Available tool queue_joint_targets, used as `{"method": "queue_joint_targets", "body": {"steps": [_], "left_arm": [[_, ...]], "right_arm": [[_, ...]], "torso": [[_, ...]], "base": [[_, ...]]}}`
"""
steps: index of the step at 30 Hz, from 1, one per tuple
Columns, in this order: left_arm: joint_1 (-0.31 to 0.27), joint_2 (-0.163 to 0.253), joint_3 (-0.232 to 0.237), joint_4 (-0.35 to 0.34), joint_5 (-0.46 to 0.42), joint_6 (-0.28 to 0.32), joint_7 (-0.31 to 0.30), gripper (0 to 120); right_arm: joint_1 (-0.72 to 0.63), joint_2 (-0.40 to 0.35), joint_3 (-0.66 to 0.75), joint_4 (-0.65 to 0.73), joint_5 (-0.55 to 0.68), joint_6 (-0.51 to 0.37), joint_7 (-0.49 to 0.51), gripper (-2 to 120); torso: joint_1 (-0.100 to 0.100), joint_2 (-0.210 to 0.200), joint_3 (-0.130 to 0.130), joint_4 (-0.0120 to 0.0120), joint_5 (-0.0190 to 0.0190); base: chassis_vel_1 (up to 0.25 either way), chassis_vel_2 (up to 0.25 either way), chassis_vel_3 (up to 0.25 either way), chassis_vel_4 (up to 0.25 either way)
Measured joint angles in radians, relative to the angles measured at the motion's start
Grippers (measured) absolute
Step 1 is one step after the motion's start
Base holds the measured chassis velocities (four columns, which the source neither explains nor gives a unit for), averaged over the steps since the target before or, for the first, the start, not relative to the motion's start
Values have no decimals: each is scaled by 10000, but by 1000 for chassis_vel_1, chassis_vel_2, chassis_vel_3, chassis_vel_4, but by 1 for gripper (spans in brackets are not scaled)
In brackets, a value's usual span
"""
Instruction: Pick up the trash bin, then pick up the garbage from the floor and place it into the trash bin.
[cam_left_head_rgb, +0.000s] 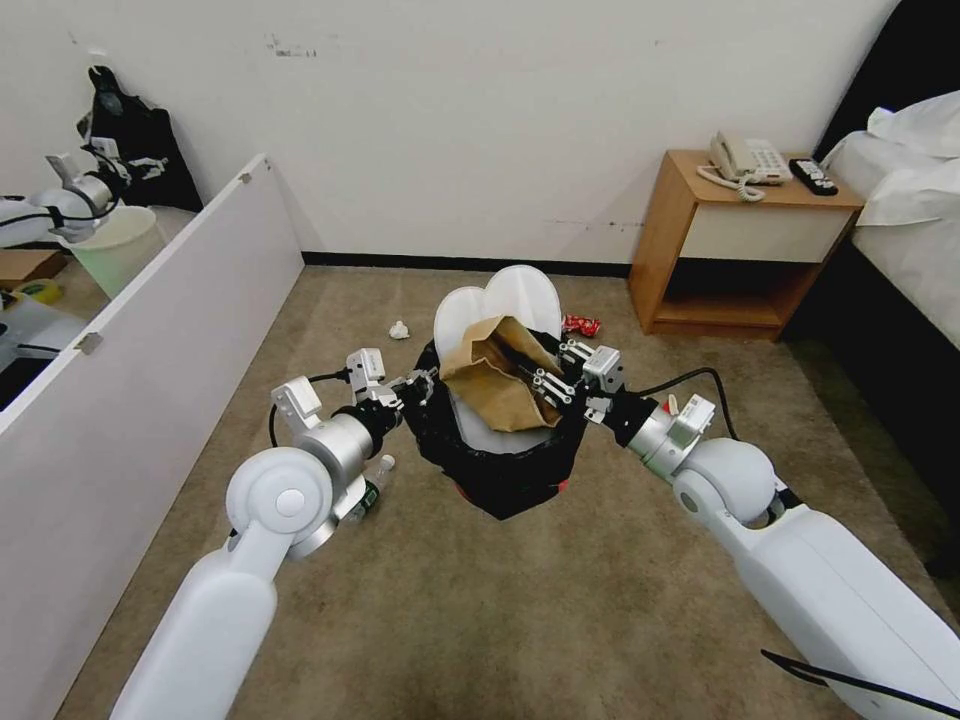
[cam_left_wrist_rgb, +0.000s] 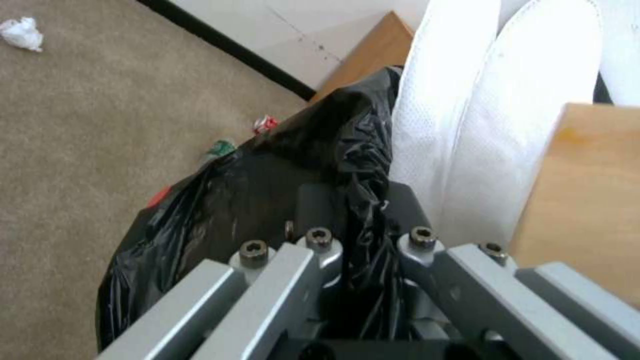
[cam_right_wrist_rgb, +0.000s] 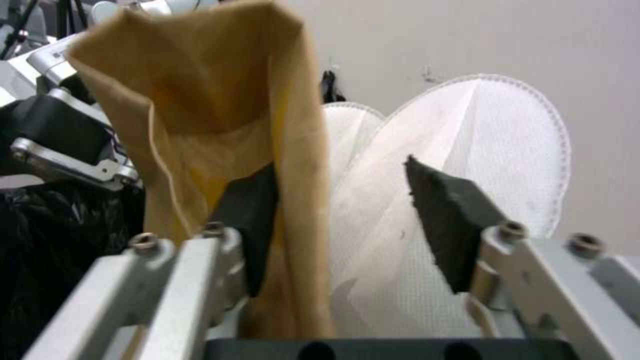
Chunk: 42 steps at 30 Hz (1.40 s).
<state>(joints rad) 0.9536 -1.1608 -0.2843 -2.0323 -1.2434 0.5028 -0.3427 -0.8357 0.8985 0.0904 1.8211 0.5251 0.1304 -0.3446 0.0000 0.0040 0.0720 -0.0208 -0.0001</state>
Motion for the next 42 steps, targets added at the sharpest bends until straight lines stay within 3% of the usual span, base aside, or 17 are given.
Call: {"method": "queue_joint_targets", "body": {"steps": [12, 16, 18, 19, 21, 22, 24, 25, 27, 30, 33, 42], "left_arm": [[-14, -40, -23, 87, 70, -16, 0, 4], [-18, -34, -64, 105, 83, -29, 0, 4], [-14, -29, -88, 106, 116, -38, 13, 4], [-14, -29, -88, 106, 116, -38, 13, 4], [-14, -45, -96, 107, 143, -46, 24, 4], [-14, -45, -96, 107, 143, -46, 24, 4], [1, -54, -103, 107, 155, -48, 30, 4], [1, -54, -103, 107, 155, -48, 30, 4], [17, -39, -143, 87, 157, -55, 40, 4], [32, 1, -191, 66, 157, -68, 52, 4], [48, 24, -225, 45, 157, -75, 61, 4], [184, 14, -377, 31, 188, -94, 107, 4]], "right_arm": [[-11, -281, -8, 181, 148, -234, 177, 99], [-110, -782, -9, 506, 555, -993, 277, 100], [-144, -1326, 48, 875, 759, -2296, 244, 100], [-144, -1326, 48, 875, 759, -2296, 244, 100], [-107, -1555, 167, 1203, 893, -3359, 14, 100], [-107, -1555, 167, 1203, 893, -3359, 14, 100], [26, -1591, 277, 1546, 1002, -4541, -69, 100], [26, -1591, 277, 1546, 1002, -4541, -69, 100], [202, -1501, 332, 1833, 1157, -5518, 70, 100], [312, -1401, 407, 1991, 1348, -6150, 168, 100], [332, -1346, 418, 1991, 1447, -6051, 204, 100], [235, -1066, 1182, 2158, 1795, -4277, 639, 100]], "torso": [[0, 0, 0, 0, 1], [0, 0, 0, -2, 1], [0, 0, 0, -2, 2], [0, 0, 0, -2, 2], [0, 0, 0, -2, 0], [0, 0, 0, -2, 0], [0, 0, 0, -2, -1], [0, 0, 0, -2, -1], [0, 0, 0, 1, 0], [0, 0, -1, 1, -1], [0, 0, 0, 1, 0], [0, 0, 0, 0, 1]], "base": [[0, 0, 0, 0], [0, 0, 0, 0], [0, 0, 0, 0], [0, 0, 0, 0], [0, 0, 0, 0], [0, 0, 0, 0], [0, 0, 0, 0], [0, 0, 0, 0], [0, 0, 0, 0], [0, 0, 0, 0], [0, 0, 0, 0], [0, 0, 0, 0]]}}
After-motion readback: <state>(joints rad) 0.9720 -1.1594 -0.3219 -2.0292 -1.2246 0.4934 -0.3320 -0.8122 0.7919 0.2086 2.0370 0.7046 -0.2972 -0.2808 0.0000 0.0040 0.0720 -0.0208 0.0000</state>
